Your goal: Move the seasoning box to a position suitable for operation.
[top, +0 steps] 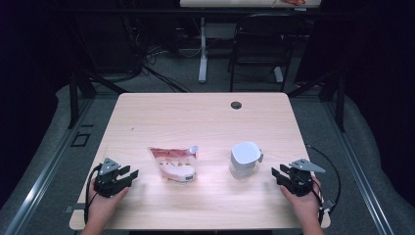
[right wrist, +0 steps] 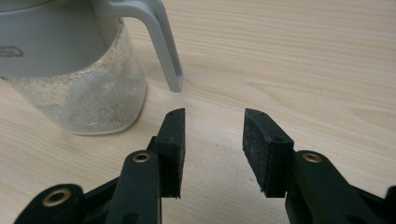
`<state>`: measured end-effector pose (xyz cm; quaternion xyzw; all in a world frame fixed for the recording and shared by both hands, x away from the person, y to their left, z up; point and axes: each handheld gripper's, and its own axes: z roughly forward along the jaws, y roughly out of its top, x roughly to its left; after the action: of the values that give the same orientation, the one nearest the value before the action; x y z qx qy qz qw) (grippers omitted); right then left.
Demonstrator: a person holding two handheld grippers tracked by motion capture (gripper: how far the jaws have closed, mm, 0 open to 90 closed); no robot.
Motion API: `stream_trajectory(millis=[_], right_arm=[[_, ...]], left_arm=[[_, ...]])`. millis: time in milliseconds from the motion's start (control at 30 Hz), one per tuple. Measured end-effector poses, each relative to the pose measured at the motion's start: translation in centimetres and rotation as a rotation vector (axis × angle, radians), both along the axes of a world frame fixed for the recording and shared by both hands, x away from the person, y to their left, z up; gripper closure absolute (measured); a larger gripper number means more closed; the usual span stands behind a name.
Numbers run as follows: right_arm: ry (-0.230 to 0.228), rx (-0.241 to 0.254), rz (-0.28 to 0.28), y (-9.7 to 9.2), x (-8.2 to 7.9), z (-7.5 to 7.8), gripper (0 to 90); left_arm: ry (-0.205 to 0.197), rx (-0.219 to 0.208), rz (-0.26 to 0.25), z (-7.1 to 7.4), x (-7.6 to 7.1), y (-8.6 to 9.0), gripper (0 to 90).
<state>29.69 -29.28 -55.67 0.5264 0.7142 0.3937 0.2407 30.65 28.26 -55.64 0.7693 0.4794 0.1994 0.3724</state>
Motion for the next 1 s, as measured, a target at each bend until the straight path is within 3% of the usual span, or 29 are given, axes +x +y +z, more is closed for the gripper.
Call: stream_trajectory(millis=[133,233,333,633,767,1000], right_arm=[[-0.011,0.017,0.001,0.0,0.1,0.2,61.5],[-0.034,0.02,0.033,0.6,0.2,0.5,65.5],[-0.054,0.001,0.056,1.3,0.4,0.8,66.6],[-0.057,-0.052,0.091,3.1,1.0,0.7,66.7],[-0.057,-0.058,0.084,3.5,2.1,0.5,66.9],[-0.042,0.0,0.085,3.3,3.8,0.4,71.8]], left_arm=[[-0.002,-0.023,0.013,0.0,-0.2,0.4,58.3],[0.004,-0.05,0.024,0.1,-0.2,0.6,58.4],[0.015,-0.023,0.006,-0.1,0.0,0.4,58.7],[-0.004,-0.04,0.014,0.2,-0.9,0.9,58.5],[-0.001,-0.033,0.025,0.1,-1.1,1.1,58.5],[0.005,-0.033,0.041,0.0,-1.4,1.3,58.5]])
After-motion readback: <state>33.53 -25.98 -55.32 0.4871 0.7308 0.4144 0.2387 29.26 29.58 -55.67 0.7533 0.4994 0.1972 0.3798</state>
